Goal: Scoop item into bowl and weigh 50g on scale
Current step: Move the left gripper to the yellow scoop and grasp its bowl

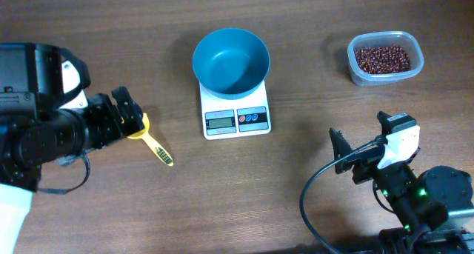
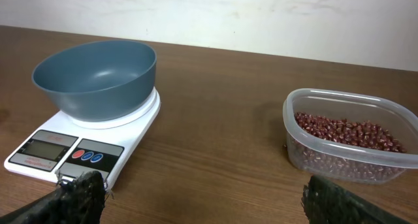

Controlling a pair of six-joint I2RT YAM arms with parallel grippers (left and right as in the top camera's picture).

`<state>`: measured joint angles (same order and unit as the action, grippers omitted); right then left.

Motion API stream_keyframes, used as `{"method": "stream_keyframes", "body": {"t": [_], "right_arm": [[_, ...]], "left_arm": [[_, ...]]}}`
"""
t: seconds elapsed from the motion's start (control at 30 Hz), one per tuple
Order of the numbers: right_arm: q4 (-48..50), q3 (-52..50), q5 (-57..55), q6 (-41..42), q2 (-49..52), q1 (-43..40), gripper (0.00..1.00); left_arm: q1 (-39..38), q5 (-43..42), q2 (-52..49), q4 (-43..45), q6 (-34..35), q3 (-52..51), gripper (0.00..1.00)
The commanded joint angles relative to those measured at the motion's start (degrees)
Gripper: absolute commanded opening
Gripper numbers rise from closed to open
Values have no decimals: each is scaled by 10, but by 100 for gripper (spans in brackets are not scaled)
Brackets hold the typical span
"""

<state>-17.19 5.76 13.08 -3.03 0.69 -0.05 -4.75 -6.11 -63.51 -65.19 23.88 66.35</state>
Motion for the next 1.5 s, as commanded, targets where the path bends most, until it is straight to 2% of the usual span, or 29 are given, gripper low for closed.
{"method": "stream_keyframes", "body": {"t": [0.0,0.13,0.3,0.4,0.67,0.83,0.93,0.97,1.17,1.3,1.4,1.47], "right_arm": [[-1,-3,-3,0,-4,4,99],[-1,-3,-2,0,-4,4,99],[-1,-3,-2,0,-4,4,99],[-1,-3,-3,0,-4,4,99],[-1,-3,-3,0,-4,4,99],[-1,-3,-3,0,-4,4,99],[-1,-3,-3,0,-4,4,99],[-1,-3,-3,0,-4,4,99],[-1,-3,-3,0,-4,4,99],[-1,-3,-3,0,-4,4,99],[-1,-3,-3,0,-4,4,99],[-1,-3,-3,0,-4,4,99]], "left_arm": [[-2,50,-1,-18,6,10,99],[-2,134,-2,-37,133,10,99],[-2,137,-34,-34,164,-8,100],[-2,167,-66,-34,214,-19,99],[-1,165,-141,48,220,-70,96],[11,164,-199,94,273,-84,86],[19,155,-250,133,273,-84,84],[19,146,-263,143,273,-84,79],[19,99,-358,214,273,-84,70],[19,99,-407,234,273,-84,49],[19,100,-416,239,273,-84,28],[19,99,-416,251,273,-84,0]]}}
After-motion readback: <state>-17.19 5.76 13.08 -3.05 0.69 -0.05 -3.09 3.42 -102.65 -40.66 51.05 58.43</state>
